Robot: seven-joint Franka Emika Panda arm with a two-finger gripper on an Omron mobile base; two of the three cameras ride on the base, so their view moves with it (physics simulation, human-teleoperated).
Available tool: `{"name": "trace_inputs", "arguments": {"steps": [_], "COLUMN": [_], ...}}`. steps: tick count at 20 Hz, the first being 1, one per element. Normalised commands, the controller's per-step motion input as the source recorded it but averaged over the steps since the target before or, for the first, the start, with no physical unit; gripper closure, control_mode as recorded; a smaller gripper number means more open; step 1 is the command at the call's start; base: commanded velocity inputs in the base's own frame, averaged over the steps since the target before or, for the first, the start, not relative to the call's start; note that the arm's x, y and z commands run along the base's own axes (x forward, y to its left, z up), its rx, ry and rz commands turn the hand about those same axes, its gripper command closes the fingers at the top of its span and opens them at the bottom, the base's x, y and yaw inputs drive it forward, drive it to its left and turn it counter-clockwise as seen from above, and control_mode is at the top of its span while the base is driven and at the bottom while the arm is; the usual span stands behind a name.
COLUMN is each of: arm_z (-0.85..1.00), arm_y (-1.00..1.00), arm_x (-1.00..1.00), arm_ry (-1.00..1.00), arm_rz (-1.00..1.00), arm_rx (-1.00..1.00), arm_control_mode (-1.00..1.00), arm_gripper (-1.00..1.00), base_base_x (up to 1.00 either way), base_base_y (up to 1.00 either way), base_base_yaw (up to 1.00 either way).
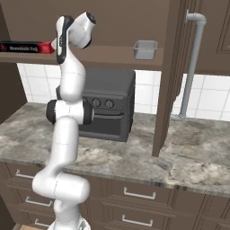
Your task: Retrieve the tupperware and aluminum foil from the cabinet and place them on the dining counter near the plate with shrimp and steak to prepare for storing leftovers.
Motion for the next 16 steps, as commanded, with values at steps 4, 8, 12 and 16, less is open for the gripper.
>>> {"name": "trace_inputs", "arguments": {"steps": [4,8,12,16], "arm_z": [-0.15,-0.25,-0.36,-0.33], "arm_y": [0.01,0.04,0.31,0.50], "arm_x": [-0.64,-0.52,-0.01,0.15], "arm_ry": [-0.10,-0.11,-0.11,-0.09], "arm_rz": [0.00,0.01,0.00,0.00], "arm_rx": [0.00,0.00,0.00,0.00], "arm_control_mode": [-1.00,-1.00,-1.00,-1.00], "arm_gripper": [-1.00,-1.00,-1.00,-1.00], "base_base_x": [0.00,0.00,0.00,0.00], "base_base_y": [0.00,0.00,0.00,0.00], "base_base_yaw": [0.00,0.00,0.00,0.00]}}
